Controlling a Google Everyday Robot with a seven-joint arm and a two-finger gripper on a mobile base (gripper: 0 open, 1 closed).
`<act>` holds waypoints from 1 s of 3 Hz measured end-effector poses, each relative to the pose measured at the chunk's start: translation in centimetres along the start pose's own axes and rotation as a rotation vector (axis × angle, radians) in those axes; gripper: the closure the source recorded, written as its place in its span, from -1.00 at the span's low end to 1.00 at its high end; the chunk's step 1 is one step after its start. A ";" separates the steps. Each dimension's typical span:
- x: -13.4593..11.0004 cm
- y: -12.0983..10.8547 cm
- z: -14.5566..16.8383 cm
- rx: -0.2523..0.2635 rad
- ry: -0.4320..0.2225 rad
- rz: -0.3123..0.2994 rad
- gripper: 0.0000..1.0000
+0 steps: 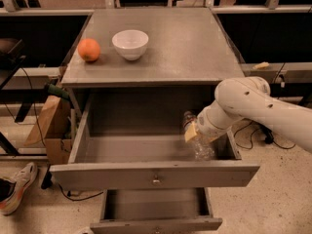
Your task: Place water bottle into top drawer
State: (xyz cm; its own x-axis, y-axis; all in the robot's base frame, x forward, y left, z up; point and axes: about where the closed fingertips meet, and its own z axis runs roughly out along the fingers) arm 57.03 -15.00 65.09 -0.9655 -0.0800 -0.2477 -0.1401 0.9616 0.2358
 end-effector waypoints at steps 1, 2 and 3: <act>0.0 0.0 0.0 0.000 0.000 0.000 -0.78; 0.0 0.0 0.0 0.000 0.000 0.000 -1.00; 0.0 0.0 0.0 0.000 0.000 0.000 -1.00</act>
Offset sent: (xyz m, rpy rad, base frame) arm 0.0000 0.0000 0.0000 0.0000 0.0001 0.0000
